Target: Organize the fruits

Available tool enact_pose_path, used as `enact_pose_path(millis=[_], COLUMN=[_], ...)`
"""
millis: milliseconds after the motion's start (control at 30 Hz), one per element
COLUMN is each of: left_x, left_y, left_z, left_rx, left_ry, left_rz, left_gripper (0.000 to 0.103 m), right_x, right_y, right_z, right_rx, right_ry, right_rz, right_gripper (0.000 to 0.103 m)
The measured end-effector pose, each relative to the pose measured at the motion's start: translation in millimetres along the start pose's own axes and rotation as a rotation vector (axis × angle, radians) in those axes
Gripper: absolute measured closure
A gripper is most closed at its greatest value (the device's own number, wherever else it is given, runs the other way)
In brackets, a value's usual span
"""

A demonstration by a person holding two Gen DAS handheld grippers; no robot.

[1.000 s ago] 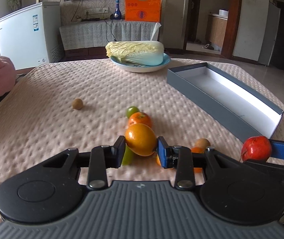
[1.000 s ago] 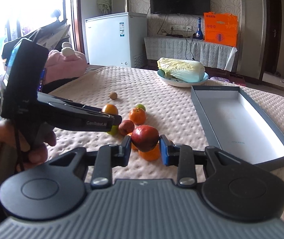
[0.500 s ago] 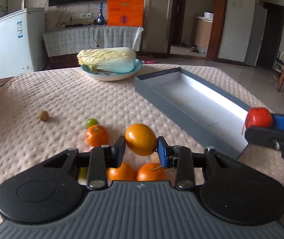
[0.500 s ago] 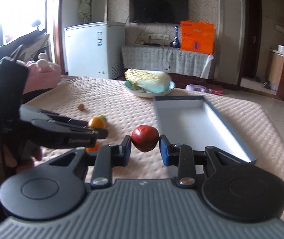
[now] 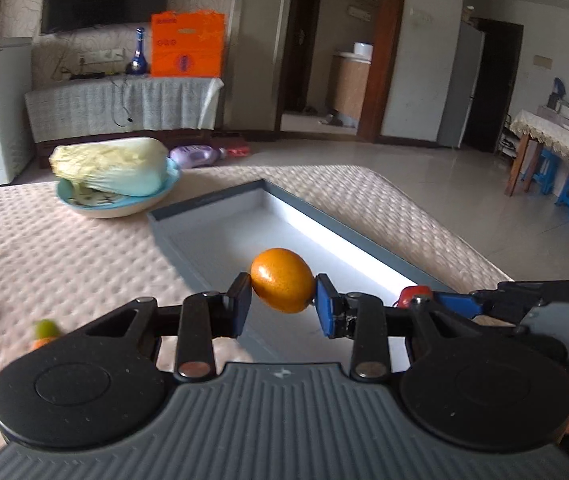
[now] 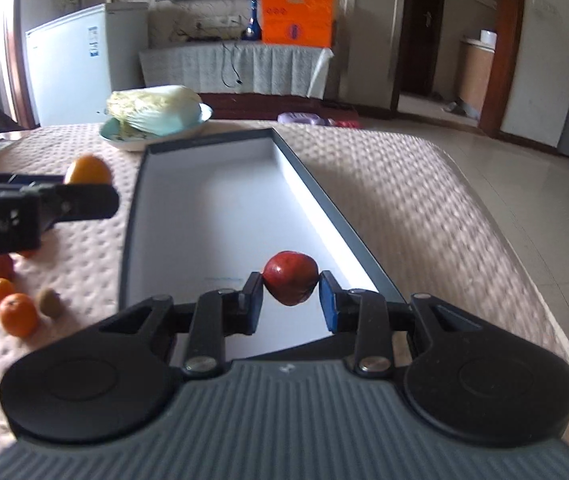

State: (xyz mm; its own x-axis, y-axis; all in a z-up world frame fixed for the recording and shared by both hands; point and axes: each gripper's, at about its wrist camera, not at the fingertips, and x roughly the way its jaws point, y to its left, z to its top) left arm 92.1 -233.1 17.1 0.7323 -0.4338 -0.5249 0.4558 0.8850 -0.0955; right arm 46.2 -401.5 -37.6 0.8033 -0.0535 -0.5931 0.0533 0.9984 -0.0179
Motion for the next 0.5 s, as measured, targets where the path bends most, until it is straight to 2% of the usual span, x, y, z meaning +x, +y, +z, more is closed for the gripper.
enact_pose_path(millis=[167,300,400,500], left_x=[47.4,50.8,46.0,37.0], left_y=[-13.9,-5.1,10.1,21.1], left_z=[-2.1,-1.1,-1.0,-1.1], left_rx=[0.037,0.026,-0.015,-0.042], left_ry=[0.066,0.049,0.056,0.055], left_rz=[-0.013,-0.003,0.021,0.043], left_gripper=[0.062,0.053,0.053,0.053], right_x=[16.3,16.0,11.5,-0.1], right_y=[-5.3,4.5,10.8,13.2], right_z=[-4.1,-6.4,-9.9,-15.4], right_rx=[0.014,-0.045,-0.052,-0.019], right_ry=[0.045,0.062,0.077,0.095], right_rz=[-0.020,-0.063,-0.093,-0.087], right_gripper=[0.070,0.069,0.069,0.069])
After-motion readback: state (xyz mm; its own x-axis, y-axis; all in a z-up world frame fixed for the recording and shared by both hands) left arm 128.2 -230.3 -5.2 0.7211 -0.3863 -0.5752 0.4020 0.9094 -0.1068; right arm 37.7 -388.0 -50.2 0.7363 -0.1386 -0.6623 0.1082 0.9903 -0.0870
